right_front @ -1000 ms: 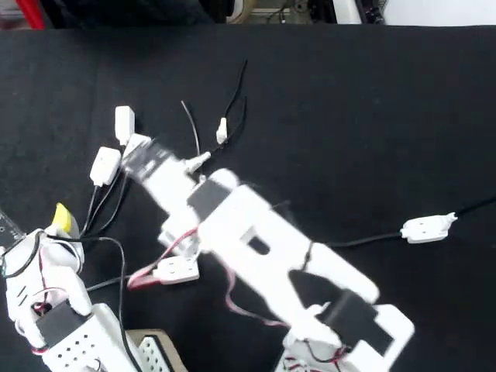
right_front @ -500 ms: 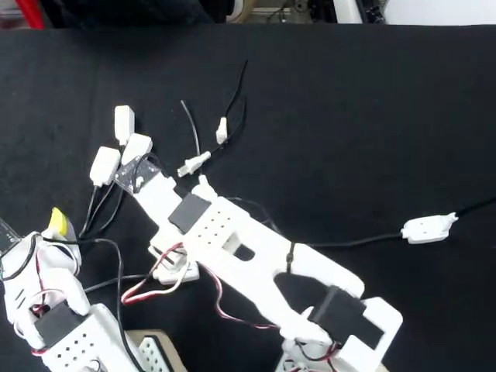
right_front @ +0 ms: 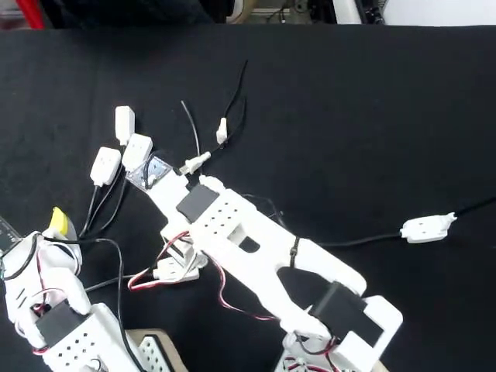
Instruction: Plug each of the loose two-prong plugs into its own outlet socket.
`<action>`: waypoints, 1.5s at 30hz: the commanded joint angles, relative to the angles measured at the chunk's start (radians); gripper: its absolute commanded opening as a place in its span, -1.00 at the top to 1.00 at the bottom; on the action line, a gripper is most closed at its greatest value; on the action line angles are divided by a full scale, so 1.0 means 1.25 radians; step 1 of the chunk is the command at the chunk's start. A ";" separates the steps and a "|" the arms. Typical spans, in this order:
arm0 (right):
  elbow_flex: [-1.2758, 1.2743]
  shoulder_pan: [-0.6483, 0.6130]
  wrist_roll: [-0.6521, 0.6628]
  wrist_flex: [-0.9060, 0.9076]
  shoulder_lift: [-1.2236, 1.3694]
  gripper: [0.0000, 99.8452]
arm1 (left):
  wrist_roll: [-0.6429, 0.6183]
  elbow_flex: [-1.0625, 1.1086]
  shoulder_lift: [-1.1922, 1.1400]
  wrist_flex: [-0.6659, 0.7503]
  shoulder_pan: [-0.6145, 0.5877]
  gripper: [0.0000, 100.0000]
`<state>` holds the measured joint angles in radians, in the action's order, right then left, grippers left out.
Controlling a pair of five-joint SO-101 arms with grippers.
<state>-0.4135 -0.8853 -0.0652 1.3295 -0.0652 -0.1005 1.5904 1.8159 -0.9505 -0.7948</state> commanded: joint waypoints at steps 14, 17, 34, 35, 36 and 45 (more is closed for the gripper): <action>-0.023 -0.012 -0.069 -0.092 0.052 0.97 | 0.004 -0.004 0.005 0.017 0.009 0.45; -0.019 -0.005 -0.049 -0.080 0.071 0.97 | 0.004 -0.003 0.005 0.018 0.009 0.45; 0.289 0.253 0.210 0.271 -0.144 0.98 | 0.185 -0.034 0.000 0.012 0.290 0.45; 0.312 0.274 0.231 0.308 -0.174 0.98 | 0.222 -0.050 0.000 0.007 0.341 0.45; 0.331 0.295 0.248 0.339 -0.201 0.98 | 0.253 -0.074 -0.001 -0.004 0.387 0.45; 0.204 0.457 0.300 0.302 -0.279 0.98 | 0.481 -0.380 -0.318 -0.214 0.678 0.45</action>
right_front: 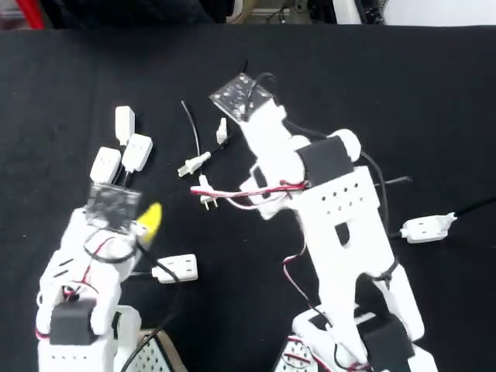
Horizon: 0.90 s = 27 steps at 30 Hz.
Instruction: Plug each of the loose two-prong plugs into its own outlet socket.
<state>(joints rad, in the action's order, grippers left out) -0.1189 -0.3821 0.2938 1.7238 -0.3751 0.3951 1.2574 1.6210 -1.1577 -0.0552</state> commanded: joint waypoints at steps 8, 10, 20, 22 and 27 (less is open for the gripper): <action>-0.107 0.092 0.012 -0.090 -0.034 0.98 | 0.473 -0.164 -0.482 -0.126 0.224 0.45; -0.129 0.096 0.012 -0.112 -0.034 0.98 | 0.626 -0.137 -0.482 -0.128 0.219 0.45; -0.155 0.096 0.012 -0.155 -0.035 0.98 | 0.743 -0.063 -0.566 0.070 0.220 0.44; -0.155 0.096 0.012 -0.155 -0.035 0.98 | 0.744 -0.064 -0.630 0.099 0.224 0.44; -0.155 0.097 0.012 -0.157 -0.035 0.98 | 0.743 -0.123 -0.771 0.106 0.239 0.44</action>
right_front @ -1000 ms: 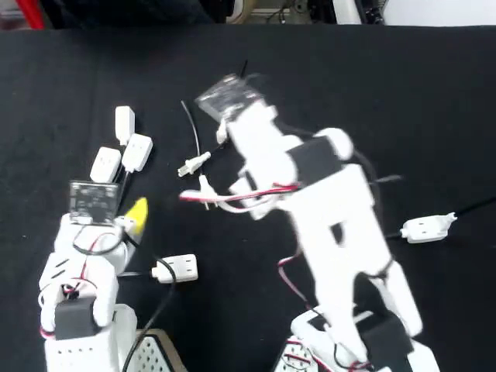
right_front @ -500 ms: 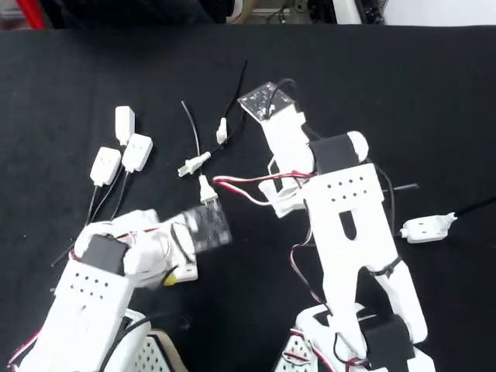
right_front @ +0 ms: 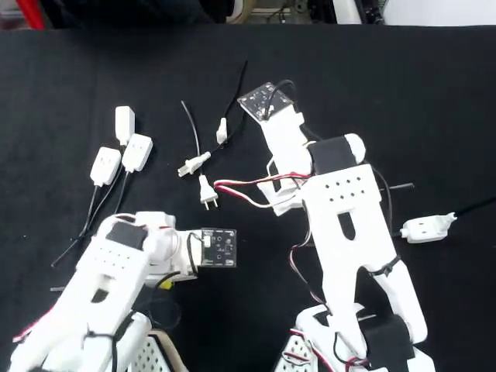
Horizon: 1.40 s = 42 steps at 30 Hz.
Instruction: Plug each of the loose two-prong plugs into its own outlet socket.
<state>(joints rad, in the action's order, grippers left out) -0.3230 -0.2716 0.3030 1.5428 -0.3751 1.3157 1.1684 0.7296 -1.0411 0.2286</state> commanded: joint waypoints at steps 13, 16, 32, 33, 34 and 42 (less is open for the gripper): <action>0.006 0.010 0.005 -0.014 -0.035 0.98 | -0.237 -0.062 -0.125 0.125 0.105 0.74; 0.006 0.010 0.005 -0.014 -0.035 0.98 | -0.319 -0.073 -0.115 0.124 0.102 0.89; 0.004 0.010 0.002 -0.012 -0.035 0.98 | -0.671 -0.147 -0.241 0.260 0.057 0.77; 0.004 0.010 0.004 -0.012 -0.035 0.98 | -0.665 -0.152 -0.264 0.264 0.056 0.75; 0.004 0.010 0.004 -0.012 -0.035 0.98 | -0.665 -0.159 -0.280 0.264 0.055 0.71; 0.004 0.010 0.005 -0.014 -0.035 0.98 | -0.669 -0.217 -0.291 0.236 0.046 0.37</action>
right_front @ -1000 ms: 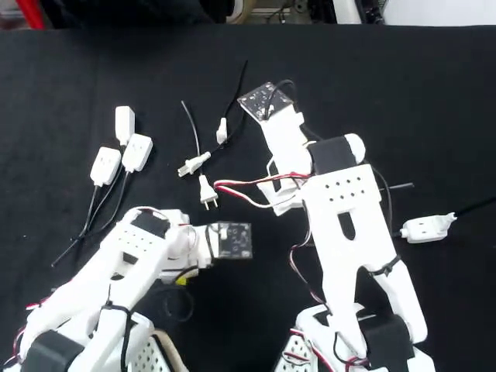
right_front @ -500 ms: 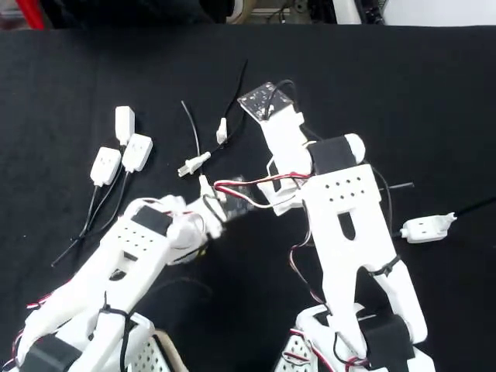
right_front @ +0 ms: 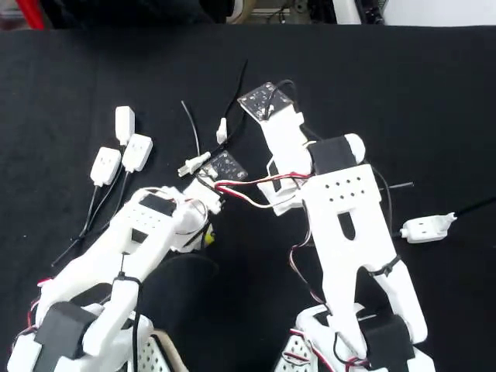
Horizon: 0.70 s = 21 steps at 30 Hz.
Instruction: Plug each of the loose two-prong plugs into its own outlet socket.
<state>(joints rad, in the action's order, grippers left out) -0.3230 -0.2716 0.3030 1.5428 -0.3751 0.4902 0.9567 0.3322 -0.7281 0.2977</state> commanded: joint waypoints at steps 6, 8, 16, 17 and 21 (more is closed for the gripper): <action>0.004 0.010 0.002 -0.014 -0.035 0.98 | -0.059 -0.064 0.174 -0.039 -0.079 0.36; 0.004 0.009 0.002 -0.014 -0.035 0.98 | -0.060 -0.047 0.230 -0.060 -0.102 0.37; -0.009 -0.142 0.002 -0.015 -0.008 0.98 | -0.134 0.115 0.454 -0.117 -0.487 0.37; -0.009 -0.174 -0.001 -0.018 0.008 0.98 | -0.137 0.144 0.482 -0.117 -0.547 0.37; 0.004 -0.271 -0.002 -0.056 0.115 0.98 | -0.139 0.296 0.606 -0.113 -0.711 0.37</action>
<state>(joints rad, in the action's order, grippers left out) -0.3399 -0.5340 0.3015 1.5044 -0.3000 0.3276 1.2267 0.9843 -0.8692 -0.4542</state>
